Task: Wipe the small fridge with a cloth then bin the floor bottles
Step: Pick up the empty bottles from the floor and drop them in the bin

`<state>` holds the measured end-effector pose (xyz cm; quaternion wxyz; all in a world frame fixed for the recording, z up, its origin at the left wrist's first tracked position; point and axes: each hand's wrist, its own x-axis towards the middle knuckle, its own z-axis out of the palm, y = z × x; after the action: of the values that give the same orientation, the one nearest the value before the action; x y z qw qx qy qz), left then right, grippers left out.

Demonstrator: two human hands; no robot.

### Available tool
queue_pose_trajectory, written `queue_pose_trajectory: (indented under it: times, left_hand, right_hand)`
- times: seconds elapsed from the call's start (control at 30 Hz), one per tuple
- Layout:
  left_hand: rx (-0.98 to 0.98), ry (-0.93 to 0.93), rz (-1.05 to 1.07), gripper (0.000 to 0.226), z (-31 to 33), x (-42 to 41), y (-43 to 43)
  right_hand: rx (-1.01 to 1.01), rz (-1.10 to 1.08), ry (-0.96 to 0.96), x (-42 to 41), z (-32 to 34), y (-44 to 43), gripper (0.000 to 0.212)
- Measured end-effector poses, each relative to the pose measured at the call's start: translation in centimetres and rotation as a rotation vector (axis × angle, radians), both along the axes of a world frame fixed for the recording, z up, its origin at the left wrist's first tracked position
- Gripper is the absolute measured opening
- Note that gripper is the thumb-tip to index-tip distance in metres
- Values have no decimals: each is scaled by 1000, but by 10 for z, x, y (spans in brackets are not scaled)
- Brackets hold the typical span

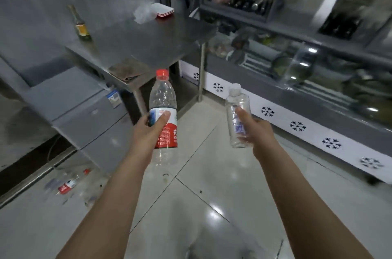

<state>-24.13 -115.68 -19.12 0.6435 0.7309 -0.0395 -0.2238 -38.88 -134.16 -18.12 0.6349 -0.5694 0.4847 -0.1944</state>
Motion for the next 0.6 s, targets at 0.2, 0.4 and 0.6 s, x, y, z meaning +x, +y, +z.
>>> queue_pose_trajectory:
  times: [0.2, 0.4, 0.6]
  left_hand:
    - [0, -46, -260, 32, 21, -73, -58]
    - [-39, -52, -489, 31, 34, -197, -105]
    - [-47, 0, -751, 31, 31, -362, -124]
  right_hand:
    - [-26, -243, -46, -111, 17, -17, 38]
    - [-68, -448, -60, -263, 26, -17, 38]
    - [-83, -671, -64, -448, 25, 18, 33]
